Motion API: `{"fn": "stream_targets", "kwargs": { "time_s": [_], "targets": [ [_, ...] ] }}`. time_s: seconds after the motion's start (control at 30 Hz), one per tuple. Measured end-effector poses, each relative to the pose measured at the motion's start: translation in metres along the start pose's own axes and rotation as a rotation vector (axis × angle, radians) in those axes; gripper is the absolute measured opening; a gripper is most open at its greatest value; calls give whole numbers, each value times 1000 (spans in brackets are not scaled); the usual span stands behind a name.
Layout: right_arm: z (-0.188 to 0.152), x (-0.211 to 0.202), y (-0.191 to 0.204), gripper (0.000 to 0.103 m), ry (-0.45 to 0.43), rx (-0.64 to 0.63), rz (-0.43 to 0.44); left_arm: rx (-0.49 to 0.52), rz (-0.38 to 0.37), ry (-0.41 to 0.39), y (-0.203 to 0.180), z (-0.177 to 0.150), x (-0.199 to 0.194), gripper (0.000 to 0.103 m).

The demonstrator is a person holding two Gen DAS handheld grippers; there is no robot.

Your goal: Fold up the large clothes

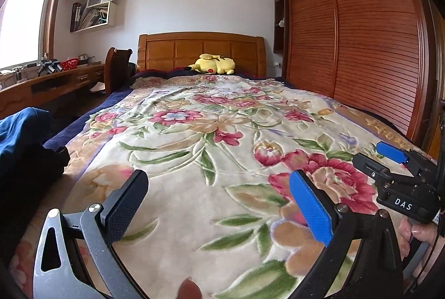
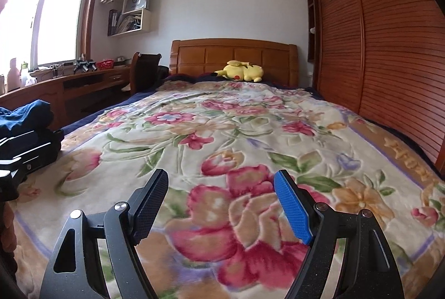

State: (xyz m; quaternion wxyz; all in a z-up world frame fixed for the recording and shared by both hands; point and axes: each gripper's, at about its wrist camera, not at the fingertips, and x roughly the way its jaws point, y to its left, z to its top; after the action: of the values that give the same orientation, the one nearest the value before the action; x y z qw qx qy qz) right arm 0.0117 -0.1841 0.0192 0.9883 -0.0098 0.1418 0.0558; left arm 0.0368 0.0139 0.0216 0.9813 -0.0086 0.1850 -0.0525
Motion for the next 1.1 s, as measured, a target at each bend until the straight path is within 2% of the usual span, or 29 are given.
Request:
{"fn": "stream_targets", "kwargs": {
  "time_s": [0.37,1.1],
  "targets": [
    [-1,5,-6,80,-3,17,9,23,33,24,-6,-6,7,102],
    [-2,4,-11,80,-13,12,24,15,33,17,-3,-7,4,102]
  ]
}}
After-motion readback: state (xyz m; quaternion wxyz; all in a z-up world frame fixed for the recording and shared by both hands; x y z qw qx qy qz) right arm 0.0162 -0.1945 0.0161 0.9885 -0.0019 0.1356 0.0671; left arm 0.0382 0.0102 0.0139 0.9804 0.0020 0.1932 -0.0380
